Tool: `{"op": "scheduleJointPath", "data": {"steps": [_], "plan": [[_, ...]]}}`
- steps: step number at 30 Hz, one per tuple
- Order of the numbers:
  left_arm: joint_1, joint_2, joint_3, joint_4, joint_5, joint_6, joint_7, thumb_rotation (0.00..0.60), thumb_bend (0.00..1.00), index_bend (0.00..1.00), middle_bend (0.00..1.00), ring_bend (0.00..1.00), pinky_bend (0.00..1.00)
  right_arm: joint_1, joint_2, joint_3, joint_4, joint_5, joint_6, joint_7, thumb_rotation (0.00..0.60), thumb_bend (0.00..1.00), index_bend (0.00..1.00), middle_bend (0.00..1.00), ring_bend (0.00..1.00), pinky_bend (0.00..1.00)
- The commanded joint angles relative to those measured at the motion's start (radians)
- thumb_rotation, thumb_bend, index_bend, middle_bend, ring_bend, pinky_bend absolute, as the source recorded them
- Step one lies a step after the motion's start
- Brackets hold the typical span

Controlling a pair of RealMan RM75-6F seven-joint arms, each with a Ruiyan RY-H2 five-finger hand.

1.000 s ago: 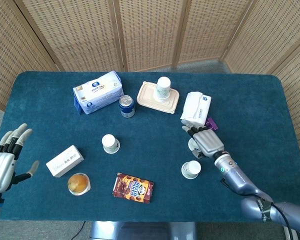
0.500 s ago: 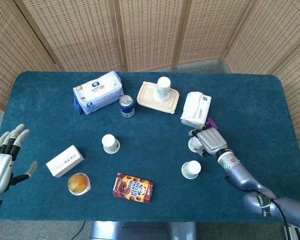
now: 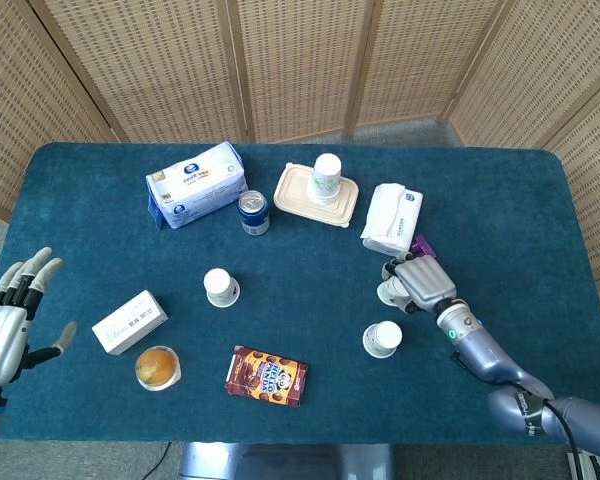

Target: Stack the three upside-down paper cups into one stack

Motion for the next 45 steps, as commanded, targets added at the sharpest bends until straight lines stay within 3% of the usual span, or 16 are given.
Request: {"op": "scheduleJointPath", "data": {"steps": [1, 17, 25, 45], "plan": [[0.0, 0.0, -0.001, 0.001, 0.0, 0.001, -0.002, 0.6, 0.41, 0.03, 0.0, 0.0, 0.01, -0.002, 0.016, -0.002, -0.02, 0.001, 0.008, -0.011, 0.6, 0.4, 0.35, 0.4, 0.2, 0.6], [-0.016, -0.01, -0.007, 0.007, 0.007, -0.016, -0.004, 0.6, 0.41, 0.03, 0.0, 0.0, 0.01, 0.005, 0.261, 0.017, -0.368, 0.14, 0.06, -0.142, 0.6, 0.4, 0.34, 0.4, 0.2, 0.6], [-0.024, -0.017, -0.009, 0.011, 0.011, -0.023, -0.008, 0.6, 0.41, 0.03, 0.0, 0.0, 0.01, 0.004, 0.329, 0.011, -0.495, 0.191, 0.105, -0.189, 0.6, 0.41, 0.34, 0.4, 0.2, 0.6], [-0.038, -0.03, -0.008, 0.016, 0.01, -0.041, -0.007, 0.6, 0.41, 0.03, 0.0, 0.0, 0.01, -0.067, 0.428, -0.054, -0.689, 0.124, 0.211, -0.245, 0.6, 0.41, 0.33, 0.39, 0.2, 0.6]]}}
